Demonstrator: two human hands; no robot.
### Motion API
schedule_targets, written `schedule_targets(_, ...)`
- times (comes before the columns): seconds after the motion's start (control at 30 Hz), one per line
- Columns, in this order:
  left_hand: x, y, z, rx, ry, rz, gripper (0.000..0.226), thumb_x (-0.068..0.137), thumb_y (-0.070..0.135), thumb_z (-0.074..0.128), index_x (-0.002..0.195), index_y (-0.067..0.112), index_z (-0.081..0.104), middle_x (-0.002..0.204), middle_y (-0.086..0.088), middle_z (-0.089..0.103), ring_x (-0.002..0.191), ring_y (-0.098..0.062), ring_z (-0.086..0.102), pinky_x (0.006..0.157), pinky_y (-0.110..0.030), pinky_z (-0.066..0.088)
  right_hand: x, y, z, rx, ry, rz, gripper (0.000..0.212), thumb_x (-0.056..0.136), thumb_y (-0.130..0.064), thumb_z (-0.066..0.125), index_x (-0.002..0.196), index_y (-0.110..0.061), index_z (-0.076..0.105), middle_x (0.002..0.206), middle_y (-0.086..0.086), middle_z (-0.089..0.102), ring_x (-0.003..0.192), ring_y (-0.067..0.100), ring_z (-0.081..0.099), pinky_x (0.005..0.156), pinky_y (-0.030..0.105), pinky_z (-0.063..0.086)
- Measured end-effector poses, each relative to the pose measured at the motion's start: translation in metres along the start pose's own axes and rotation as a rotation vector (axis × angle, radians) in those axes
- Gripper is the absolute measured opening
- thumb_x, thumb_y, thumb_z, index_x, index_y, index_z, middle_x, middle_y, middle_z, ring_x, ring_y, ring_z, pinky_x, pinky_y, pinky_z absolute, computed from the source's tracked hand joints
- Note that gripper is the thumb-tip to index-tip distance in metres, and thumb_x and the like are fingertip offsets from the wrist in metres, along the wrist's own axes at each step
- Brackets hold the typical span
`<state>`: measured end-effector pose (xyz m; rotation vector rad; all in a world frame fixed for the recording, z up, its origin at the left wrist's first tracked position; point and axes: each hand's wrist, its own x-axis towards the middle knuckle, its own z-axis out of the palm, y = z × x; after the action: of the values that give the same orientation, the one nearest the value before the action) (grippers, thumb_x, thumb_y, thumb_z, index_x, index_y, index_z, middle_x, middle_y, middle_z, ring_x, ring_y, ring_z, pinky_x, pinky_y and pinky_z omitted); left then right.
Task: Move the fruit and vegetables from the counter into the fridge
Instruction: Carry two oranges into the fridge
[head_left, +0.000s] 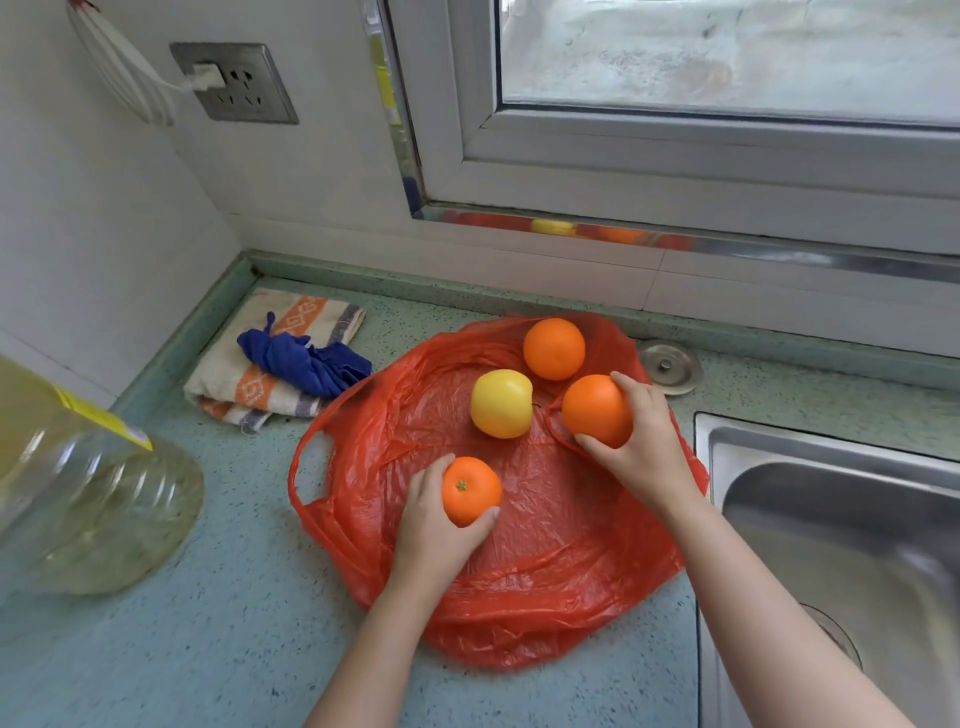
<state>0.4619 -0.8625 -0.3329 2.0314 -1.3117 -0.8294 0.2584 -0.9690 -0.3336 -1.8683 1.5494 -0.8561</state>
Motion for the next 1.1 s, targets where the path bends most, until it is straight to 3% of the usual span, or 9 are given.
schedule_targets(0.13, -0.009, 0.011, -0.008, -0.060, 0.024, 0.021, 0.070, 0.073, 0.031, 0.075, 0.133, 0.026, 0.038, 0.135, 0.001, 0.039, 0.106, -0.006, 0.037, 0.086, -0.021, 0.032, -0.018, -0.013, -0.007, 0.097, 0.051, -0.003, 0.077, 0.068, -0.020, 0.080, 0.133, -0.015, 0.039, 0.119, -0.002, 0.039, 0.111, 0.008, 0.036, 0.092, 0.018, 0.027)
schedule_targets(0.23, -0.017, 0.023, -0.015, -0.099, 0.030, 0.067, 0.070, 0.072, 0.031, 0.075, 0.132, 0.027, 0.038, 0.134, 0.002, 0.040, 0.108, -0.008, 0.039, 0.086, -0.023, 0.034, -0.037, -0.026, -0.016, 0.159, 0.076, 0.010, 0.077, 0.068, -0.020, 0.079, 0.133, -0.020, 0.038, 0.121, -0.006, 0.037, 0.112, 0.009, 0.039, 0.092, 0.025, 0.036)
schedule_targets(0.4, -0.041, 0.054, -0.027, -0.161, -0.011, 0.186, 0.067, 0.073, 0.030, 0.075, 0.128, 0.035, 0.037, 0.127, 0.007, 0.040, 0.106, -0.009, 0.044, 0.077, -0.015, 0.037, -0.077, -0.048, -0.041, 0.277, 0.142, 0.019, 0.075, 0.069, -0.021, 0.080, 0.131, -0.026, 0.038, 0.126, -0.005, 0.041, 0.112, 0.011, 0.045, 0.088, 0.023, 0.042)
schedule_targets(0.6, -0.079, 0.078, -0.040, -0.221, -0.100, 0.342, 0.066, 0.068, 0.043, 0.073, 0.122, 0.047, 0.036, 0.125, 0.012, 0.043, 0.110, -0.010, 0.048, 0.090, -0.030, 0.045, -0.131, -0.071, -0.069, 0.362, 0.269, 0.036, 0.076, 0.061, -0.036, 0.078, 0.127, -0.034, 0.039, 0.124, -0.011, 0.044, 0.110, 0.007, 0.050, 0.087, 0.026, 0.047)
schedule_targets(0.77, -0.104, 0.082, -0.046, -0.258, -0.191, 0.436, 0.061, 0.062, 0.046, 0.069, 0.114, 0.052, 0.036, 0.118, 0.020, 0.042, 0.107, -0.002, 0.048, 0.083, -0.017, 0.042, -0.176, -0.092, -0.082, 0.344, 0.366, 0.052, 0.077, 0.059, -0.041, 0.076, 0.126, -0.034, 0.039, 0.123, -0.011, 0.044, 0.107, 0.001, 0.049, 0.082, 0.011, 0.044)
schedule_targets(0.9, -0.119, 0.082, -0.044, -0.262, -0.286, 0.517, 0.069, 0.064, 0.045, 0.071, 0.124, 0.043, 0.036, 0.119, 0.022, 0.040, 0.108, 0.003, 0.044, 0.085, -0.018, 0.041, -0.214, -0.105, -0.087, 0.340, 0.431, 0.093, 0.075, 0.063, -0.024, 0.083, 0.121, -0.043, 0.039, 0.125, -0.005, 0.044, 0.104, 0.000, 0.051, 0.079, 0.012, 0.045)
schedule_targets(0.97, -0.127, 0.081, -0.047, -0.262, -0.339, 0.562, 0.068, 0.068, 0.040, 0.075, 0.124, 0.042, 0.037, 0.119, 0.019, 0.041, 0.108, 0.000, 0.045, 0.085, -0.016, 0.040, -0.234, -0.111, -0.088, 0.304, 0.479, 0.136, 0.074, 0.064, -0.027, 0.082, 0.118, -0.049, 0.037, 0.124, -0.006, 0.044, 0.105, 0.004, 0.052, 0.082, 0.017, 0.047)
schedule_targets(1.03, -0.136, 0.078, -0.053, -0.259, -0.396, 0.594, 0.067, 0.070, 0.034, 0.077, 0.124, 0.040, 0.038, 0.122, 0.014, 0.043, 0.109, -0.006, 0.047, 0.079, -0.008, 0.038, -0.255, -0.120, -0.086, 0.275, 0.539, 0.190, 0.072, 0.061, -0.037, 0.079, 0.117, -0.053, 0.036, 0.124, -0.010, 0.044, 0.108, 0.012, 0.053, 0.088, 0.031, 0.049)
schedule_targets(1.1, -0.145, 0.074, -0.061, -0.253, -0.459, 0.616, 0.067, 0.071, 0.034, 0.076, 0.126, 0.038, 0.040, 0.123, 0.012, 0.044, 0.109, -0.008, 0.048, 0.078, -0.008, 0.040, -0.277, -0.131, -0.080, 0.260, 0.595, 0.232, 0.071, 0.060, -0.042, 0.076, 0.117, -0.054, 0.036, 0.125, -0.013, 0.044, 0.110, 0.015, 0.052, 0.089, 0.035, 0.048)
